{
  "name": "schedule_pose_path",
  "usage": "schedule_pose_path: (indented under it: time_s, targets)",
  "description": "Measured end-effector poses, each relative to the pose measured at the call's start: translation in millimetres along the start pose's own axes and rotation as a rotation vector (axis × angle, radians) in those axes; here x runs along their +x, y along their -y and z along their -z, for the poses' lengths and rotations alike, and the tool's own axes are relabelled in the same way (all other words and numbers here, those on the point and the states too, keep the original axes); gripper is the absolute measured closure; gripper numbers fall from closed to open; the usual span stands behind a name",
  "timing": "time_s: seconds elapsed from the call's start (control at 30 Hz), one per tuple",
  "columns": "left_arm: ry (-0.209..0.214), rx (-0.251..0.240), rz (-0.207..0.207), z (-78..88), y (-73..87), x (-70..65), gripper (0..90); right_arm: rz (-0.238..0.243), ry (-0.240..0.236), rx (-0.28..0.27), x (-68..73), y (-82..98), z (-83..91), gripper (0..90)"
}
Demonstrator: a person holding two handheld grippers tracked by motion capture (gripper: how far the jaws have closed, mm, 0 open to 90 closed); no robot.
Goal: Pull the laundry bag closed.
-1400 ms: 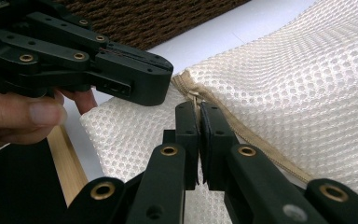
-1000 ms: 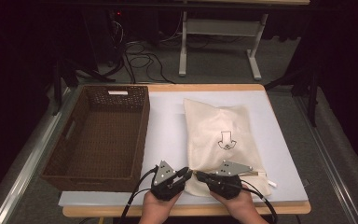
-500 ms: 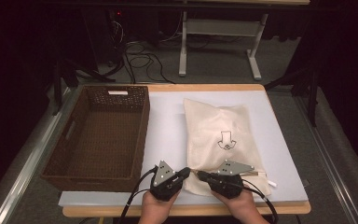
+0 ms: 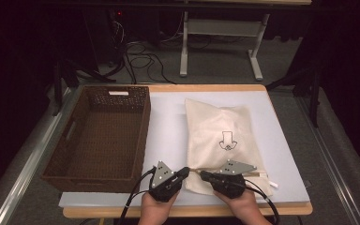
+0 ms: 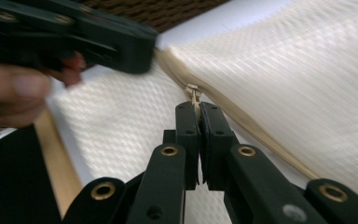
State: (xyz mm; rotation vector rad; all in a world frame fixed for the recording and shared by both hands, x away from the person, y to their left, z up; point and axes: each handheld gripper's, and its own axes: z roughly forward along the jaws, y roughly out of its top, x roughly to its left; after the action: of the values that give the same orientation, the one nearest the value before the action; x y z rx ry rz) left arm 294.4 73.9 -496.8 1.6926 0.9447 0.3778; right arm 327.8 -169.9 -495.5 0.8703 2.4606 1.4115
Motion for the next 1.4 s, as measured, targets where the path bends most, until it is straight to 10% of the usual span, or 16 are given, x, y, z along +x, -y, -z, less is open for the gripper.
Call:
schedule_pose_path:
  time_s: [1.4]
  targets:
    - [-0.049,0.074,-0.025,-3.3,4.9,7.9,86.0,-0.053,0.099,0.029,-43.4,17.3,51.6,88.5]
